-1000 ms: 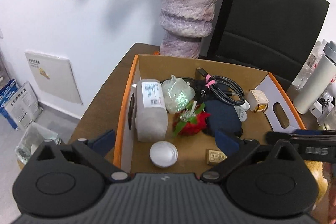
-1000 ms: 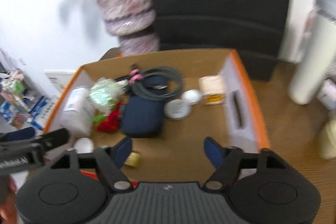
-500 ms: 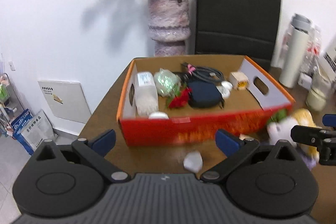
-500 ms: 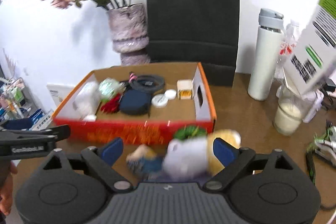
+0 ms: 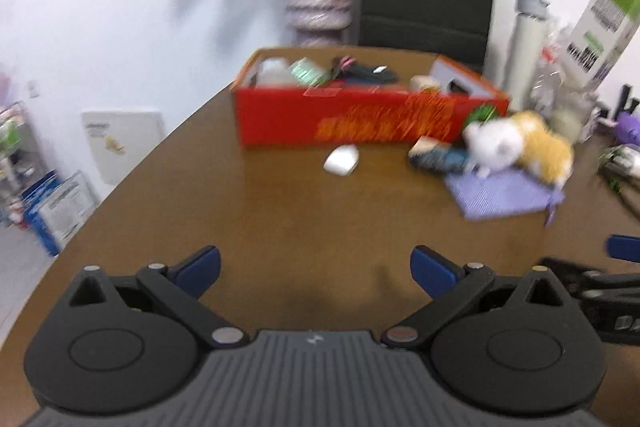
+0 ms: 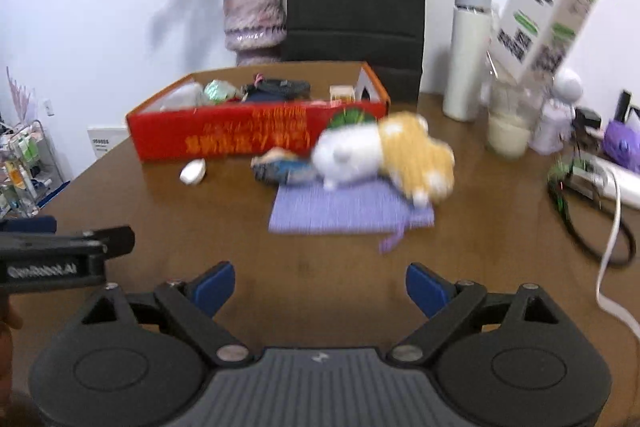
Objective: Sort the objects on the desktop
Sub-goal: 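Withdraw both tools and move them toward the plush toy and white egg, then grasp the white egg with the left tool while the right grasps the plush toy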
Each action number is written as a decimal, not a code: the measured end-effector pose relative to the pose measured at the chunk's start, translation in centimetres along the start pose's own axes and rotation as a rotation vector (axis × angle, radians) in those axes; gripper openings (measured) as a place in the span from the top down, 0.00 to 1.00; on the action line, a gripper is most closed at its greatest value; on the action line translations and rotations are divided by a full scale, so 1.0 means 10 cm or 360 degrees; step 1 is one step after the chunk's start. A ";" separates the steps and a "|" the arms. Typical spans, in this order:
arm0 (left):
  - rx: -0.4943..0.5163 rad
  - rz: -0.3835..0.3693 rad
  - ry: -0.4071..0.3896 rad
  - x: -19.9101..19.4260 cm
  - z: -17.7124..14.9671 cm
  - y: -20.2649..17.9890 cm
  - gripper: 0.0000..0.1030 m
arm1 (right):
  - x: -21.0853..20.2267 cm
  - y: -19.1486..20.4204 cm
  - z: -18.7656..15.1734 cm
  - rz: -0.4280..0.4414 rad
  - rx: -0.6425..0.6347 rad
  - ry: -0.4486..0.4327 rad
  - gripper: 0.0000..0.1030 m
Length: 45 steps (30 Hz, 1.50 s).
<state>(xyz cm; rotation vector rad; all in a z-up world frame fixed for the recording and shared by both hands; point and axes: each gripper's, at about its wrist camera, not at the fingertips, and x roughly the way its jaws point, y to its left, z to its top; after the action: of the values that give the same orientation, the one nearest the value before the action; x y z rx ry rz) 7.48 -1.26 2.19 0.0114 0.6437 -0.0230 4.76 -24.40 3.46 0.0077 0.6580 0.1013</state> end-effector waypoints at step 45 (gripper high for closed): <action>0.0316 -0.0402 0.0028 1.39 0.74 -0.08 0.73 | 1.05 -0.92 0.62 -0.0015 0.0148 -0.0115 0.56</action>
<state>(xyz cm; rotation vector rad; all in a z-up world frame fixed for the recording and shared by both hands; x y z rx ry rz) 22.97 -2.39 -0.22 0.1217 0.6555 -0.3309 17.64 -32.40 1.55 0.0973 0.5900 0.0607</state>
